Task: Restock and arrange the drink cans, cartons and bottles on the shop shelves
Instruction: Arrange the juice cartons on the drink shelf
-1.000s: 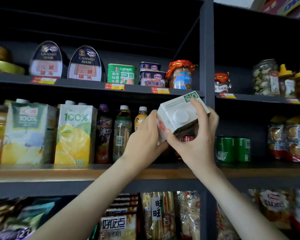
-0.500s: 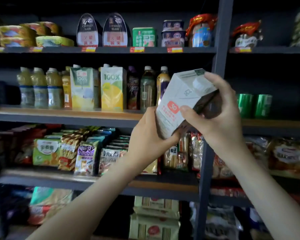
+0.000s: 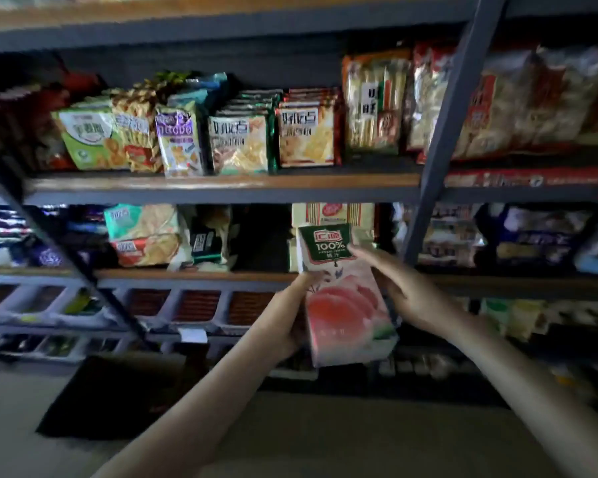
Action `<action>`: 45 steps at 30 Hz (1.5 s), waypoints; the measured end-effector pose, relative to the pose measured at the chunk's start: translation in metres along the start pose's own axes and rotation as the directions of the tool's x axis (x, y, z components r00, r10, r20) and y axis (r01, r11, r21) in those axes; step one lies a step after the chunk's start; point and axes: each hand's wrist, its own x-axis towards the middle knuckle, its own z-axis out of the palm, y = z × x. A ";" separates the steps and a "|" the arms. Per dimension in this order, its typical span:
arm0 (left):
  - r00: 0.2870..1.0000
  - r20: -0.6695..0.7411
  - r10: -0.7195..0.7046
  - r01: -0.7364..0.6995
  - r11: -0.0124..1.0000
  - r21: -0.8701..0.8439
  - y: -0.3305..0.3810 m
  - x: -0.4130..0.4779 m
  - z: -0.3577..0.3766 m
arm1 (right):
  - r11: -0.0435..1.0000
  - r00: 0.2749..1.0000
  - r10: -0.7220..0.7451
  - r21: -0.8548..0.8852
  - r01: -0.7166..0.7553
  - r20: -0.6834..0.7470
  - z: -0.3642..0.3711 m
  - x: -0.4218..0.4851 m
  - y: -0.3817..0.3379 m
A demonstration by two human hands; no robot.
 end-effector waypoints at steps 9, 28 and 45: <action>0.947 0.093 -0.308 0.311 0.950 -0.013 -0.015 0.003 -0.040 | 0.982 0.993 -0.110 0.150 0.113 -0.029 0.072 -0.019 -0.005; 0.922 0.349 0.168 -0.361 0.702 0.614 -0.078 0.047 -0.113 | 0.867 0.933 0.333 0.433 -0.246 -0.136 0.073 -0.023 -0.020; 0.968 0.122 0.219 -0.236 0.961 0.147 -0.050 0.017 -0.049 | 0.855 0.938 0.347 0.415 -0.312 -0.009 0.063 0.002 -0.020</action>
